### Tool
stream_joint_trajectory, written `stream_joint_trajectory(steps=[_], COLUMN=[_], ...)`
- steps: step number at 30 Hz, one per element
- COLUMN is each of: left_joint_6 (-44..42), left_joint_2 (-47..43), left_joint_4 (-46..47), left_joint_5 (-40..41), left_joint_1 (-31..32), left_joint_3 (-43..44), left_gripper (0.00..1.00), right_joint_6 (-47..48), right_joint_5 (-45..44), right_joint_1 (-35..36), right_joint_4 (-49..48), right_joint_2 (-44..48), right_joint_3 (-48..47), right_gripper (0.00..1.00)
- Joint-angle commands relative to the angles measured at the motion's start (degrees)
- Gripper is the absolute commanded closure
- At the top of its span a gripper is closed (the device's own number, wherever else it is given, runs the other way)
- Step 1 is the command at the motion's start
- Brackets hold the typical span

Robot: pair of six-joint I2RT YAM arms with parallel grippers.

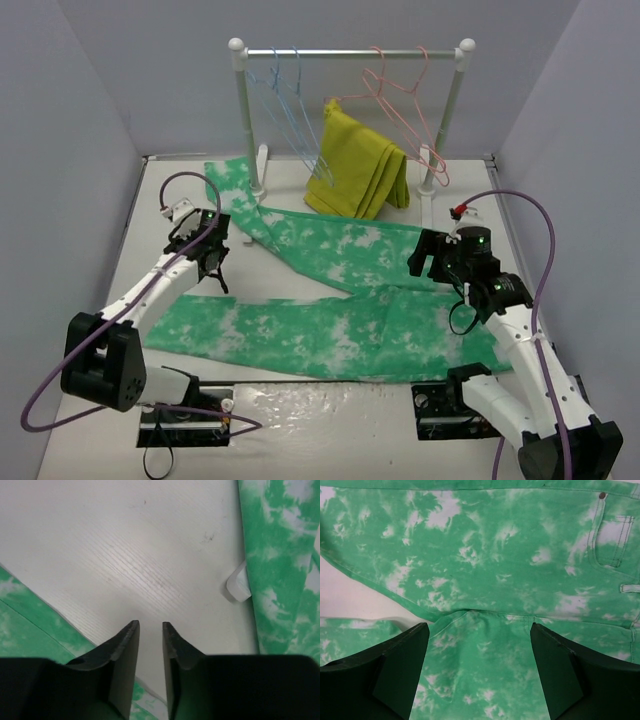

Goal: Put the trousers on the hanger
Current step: Flatten out the trousers at the center of the board.

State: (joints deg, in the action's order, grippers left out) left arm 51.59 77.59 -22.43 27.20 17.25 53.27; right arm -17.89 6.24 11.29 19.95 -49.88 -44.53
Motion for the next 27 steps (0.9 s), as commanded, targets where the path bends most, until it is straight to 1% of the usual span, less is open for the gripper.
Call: stream_joint_trajectory(steps=[1, 3, 5, 7, 9, 12, 13, 15, 18, 23, 24, 27], left_joint_6=[-6.4, -7.4, -7.4, -7.4, -7.7, -8.3, -8.6, -9.3, -9.1, -9.3, -9.2, -8.7], left_joint_2=[7.7, 13.9, 19.5, 27.0, 30.5, 39.1, 41.2, 44.8, 47.5, 49.3, 49.4, 49.2], left_joint_4=[7.4, 6.5, 4.2, 2.4, 1.4, -3.4, -4.9, -8.2, -11.1, -11.7, -11.9, -11.9], left_joint_5=[-2.1, -1.8, -1.1, -0.4, -0.2, 0.4, 0.5, 3.1, 4.5, 4.7, 4.6, 4.7], left_joint_1=[2.2, 2.8, 3.2, 3.5, 3.5, 3.7, 3.8, 4.2, 4.2, 4.3, 4.3, 4.3], left_joint_3=[12.9, 19.8, 27.1, 33.3, 37.2, 47.7, 49.2, 54.9, 57.9, 58.5, 58.5, 57.7], left_gripper=[0.67, 0.62, 0.62, 0.62, 0.62, 0.62, 0.62, 0.62, 0.62, 0.63, 0.64, 0.72], right_joint_6=[0.3, 0.3, 0.2, 0.3, 0.2, 0.1, 0.1, 0.1, 0.1, 0.1, 0.1, 0.0], right_joint_5=[1.3, 1.3, 1.2, 1.0, 0.8, 0.4, 0.3, 0.3, 0.3, 0.2, 0.1, 0.0], right_joint_1=[-0.1, -0.1, -0.1, -0.1, -0.1, -0.1, -0.1, -0.1, -0.1, -0.1, -0.1, -0.1], right_joint_4=[-3.2, -3.2, -3.2, -3.2, -3.2, -3.2, -3.1, -3.2, -3.2, -3.2, -3.2, -3.2], right_joint_2=[-0.4, -0.1, 0.2, 0.6, 0.9, 1.5, 1.6, 1.9, 2.2, 2.1, 2.1, 1.9], right_joint_3=[-0.4, -0.2, -0.2, -0.3, -0.3, 0.0, 0.1, 0.1, 0.0, 0.1, 0.1, 0.2], right_gripper=[0.20, 0.20, 0.20, 0.20, 0.20, 0.20, 0.20, 0.20, 0.20, 0.20, 0.20, 0.20])
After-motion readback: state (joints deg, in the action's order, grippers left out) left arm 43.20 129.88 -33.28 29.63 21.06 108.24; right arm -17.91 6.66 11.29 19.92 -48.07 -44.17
